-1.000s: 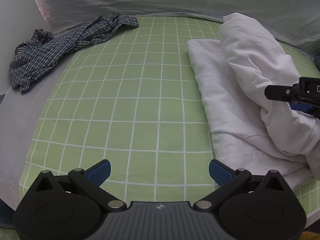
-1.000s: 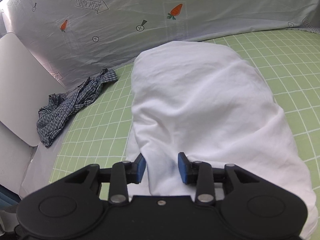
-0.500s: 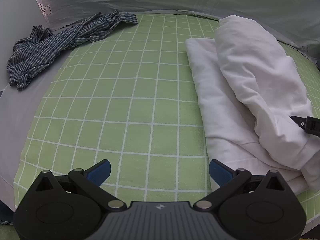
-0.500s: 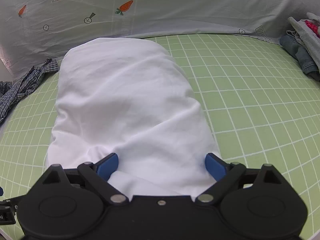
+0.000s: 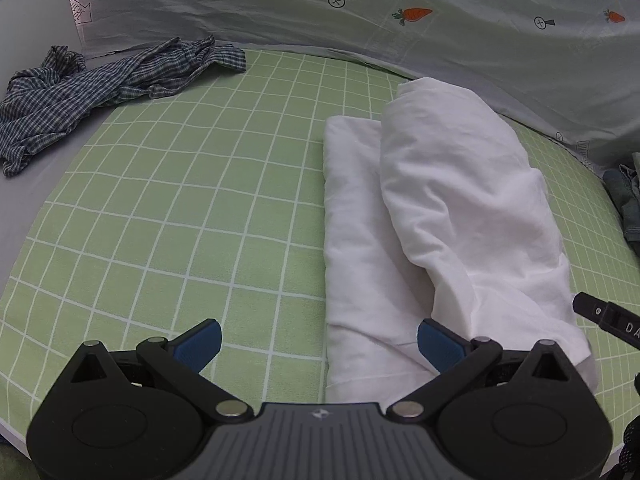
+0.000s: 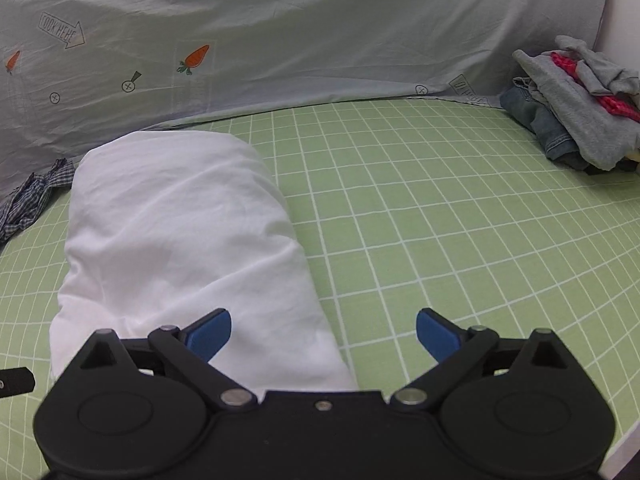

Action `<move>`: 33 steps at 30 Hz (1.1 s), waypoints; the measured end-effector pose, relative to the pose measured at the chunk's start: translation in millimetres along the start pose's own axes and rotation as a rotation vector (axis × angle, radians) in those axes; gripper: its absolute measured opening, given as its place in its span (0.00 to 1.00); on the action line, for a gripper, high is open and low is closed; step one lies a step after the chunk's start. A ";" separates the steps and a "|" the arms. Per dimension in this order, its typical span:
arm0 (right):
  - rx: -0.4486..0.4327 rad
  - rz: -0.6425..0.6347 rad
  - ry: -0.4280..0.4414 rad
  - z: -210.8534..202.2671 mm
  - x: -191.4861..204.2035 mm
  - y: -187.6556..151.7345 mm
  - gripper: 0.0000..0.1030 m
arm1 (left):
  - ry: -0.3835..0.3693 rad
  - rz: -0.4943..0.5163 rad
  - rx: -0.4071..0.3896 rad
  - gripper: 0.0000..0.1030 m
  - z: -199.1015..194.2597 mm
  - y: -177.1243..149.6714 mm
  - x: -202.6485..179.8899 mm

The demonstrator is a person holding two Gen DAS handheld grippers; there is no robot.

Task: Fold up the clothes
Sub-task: 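Grasp the end of the white bundle with the left gripper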

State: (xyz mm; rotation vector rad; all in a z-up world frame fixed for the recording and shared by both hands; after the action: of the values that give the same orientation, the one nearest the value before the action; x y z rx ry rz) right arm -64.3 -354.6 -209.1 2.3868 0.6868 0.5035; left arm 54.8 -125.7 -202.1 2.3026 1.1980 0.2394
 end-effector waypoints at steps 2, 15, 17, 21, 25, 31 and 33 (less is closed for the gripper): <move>0.023 0.028 -0.022 2.8 -14.0 -2.4 0.97 | -0.080 -0.028 -0.024 0.95 3.2 8.0 -13.9; 0.089 0.017 -0.078 10.3 -46.5 -11.7 0.97 | -0.276 -0.115 0.008 0.19 32.2 15.9 -66.4; 0.076 0.036 -0.098 10.0 -51.2 -9.1 0.97 | -0.277 -0.106 -0.032 0.16 14.3 19.0 -65.5; 0.023 0.036 -0.117 3.8 -51.4 -1.1 0.97 | -0.277 -0.056 -0.146 0.15 -34.5 28.9 -61.6; 0.042 -0.001 -0.090 7.2 -41.6 -4.9 0.97 | -0.188 -0.164 -0.092 0.16 -15.4 7.7 -22.1; 0.061 -0.075 -0.008 3.4 -20.5 -13.0 0.97 | -0.106 -0.191 0.024 0.42 16.0 -11.5 15.2; 0.069 -0.094 0.031 1.4 -12.5 -16.1 0.97 | -0.041 -0.126 0.050 0.71 16.7 -9.2 16.3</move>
State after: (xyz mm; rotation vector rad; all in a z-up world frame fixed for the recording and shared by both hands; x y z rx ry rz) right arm -79.2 -351.3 -222.7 2.4017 0.8382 0.4857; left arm 64.4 -114.7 -222.5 2.2522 1.3367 0.1168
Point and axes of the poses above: each gripper's, at about its wrist camera, not at the fingertips, and z roughly the way its jaws point, x to its left, y to its top, the point moved 7 cm from there along z, roughly the way its jaws point, and after that the axes turned 13 degrees about z, right-handed, at the moved point
